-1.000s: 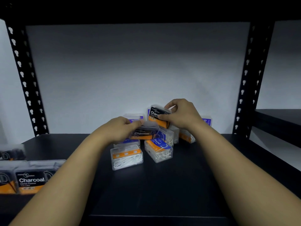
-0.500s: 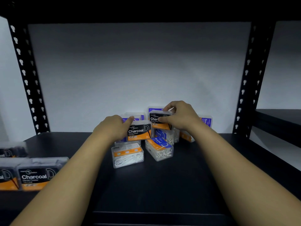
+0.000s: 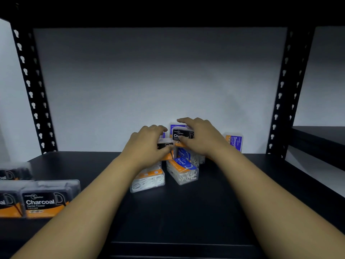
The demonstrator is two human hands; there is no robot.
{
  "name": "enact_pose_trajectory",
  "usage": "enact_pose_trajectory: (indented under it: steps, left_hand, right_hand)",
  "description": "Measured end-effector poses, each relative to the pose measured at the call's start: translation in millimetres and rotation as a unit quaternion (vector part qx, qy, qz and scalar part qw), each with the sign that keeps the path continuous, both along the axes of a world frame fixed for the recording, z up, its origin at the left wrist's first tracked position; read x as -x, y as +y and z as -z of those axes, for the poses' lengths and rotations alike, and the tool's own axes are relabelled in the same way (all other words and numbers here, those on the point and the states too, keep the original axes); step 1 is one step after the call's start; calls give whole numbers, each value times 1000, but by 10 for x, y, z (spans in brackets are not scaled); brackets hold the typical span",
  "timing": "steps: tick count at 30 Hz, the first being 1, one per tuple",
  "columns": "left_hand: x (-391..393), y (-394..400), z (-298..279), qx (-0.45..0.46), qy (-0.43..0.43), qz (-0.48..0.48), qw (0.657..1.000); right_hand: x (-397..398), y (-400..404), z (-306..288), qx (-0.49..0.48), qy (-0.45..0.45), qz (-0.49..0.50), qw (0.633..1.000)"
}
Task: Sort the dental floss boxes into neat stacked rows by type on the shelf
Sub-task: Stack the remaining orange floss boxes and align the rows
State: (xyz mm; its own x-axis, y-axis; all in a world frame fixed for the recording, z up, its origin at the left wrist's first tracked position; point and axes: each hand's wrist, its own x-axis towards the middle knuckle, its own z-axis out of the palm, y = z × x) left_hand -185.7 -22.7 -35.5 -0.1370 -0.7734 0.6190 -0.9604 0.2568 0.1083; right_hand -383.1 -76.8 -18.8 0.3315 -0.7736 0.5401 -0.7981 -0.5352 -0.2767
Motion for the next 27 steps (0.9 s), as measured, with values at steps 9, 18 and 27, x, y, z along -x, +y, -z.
enact_pose_trajectory:
  steps: [9, 18, 27]
  left_hand:
    - [-104, -27, 5, -59, 13, 36, 998]
    - [-156, 15, -28, -77, 36, 54, 995]
    - [-124, 24, 7, -54, 13, 53, 997]
  right_hand:
    - [12, 31, -29, -8, 14, -27, 1000]
    - [52, 124, -138, -36, 64, -31, 997]
    - [103, 175, -169, -37, 77, -35, 996]
